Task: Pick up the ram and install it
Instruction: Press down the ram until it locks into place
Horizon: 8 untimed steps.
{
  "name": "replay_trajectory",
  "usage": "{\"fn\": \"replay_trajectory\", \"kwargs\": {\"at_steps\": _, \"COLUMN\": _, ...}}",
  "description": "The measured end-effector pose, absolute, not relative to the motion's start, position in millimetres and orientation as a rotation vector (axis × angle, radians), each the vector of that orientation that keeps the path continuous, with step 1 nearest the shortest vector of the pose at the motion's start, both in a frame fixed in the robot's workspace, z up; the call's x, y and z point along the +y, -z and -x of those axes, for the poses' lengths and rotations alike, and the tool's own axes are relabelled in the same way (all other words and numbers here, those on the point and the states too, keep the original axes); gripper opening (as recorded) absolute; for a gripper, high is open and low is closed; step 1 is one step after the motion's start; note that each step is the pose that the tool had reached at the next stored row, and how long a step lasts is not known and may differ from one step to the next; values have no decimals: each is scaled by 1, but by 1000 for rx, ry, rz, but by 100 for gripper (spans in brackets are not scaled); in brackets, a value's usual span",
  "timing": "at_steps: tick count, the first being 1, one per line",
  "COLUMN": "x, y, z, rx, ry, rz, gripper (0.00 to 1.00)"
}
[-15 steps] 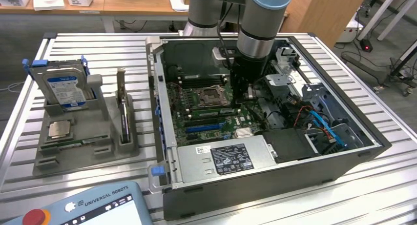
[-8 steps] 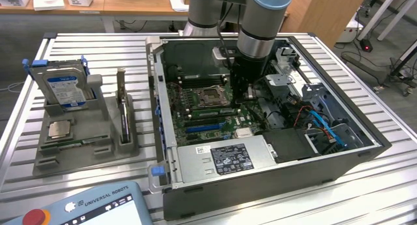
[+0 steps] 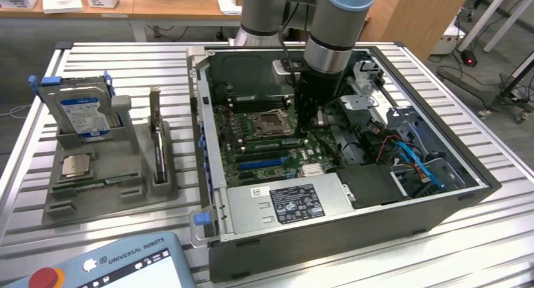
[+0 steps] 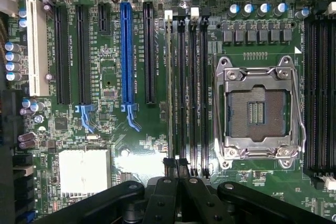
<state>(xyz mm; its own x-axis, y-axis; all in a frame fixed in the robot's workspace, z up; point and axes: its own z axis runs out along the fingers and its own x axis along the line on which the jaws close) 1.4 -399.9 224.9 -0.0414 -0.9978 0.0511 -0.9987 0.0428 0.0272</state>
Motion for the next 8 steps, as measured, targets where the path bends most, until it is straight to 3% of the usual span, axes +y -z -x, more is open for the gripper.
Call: {"fn": "replay_trajectory", "kwargs": {"at_steps": 8, "x": -400, "y": -231, "z": -1, "rx": -2227, "ry": -23, "rz": -2135, "gripper": 10}}
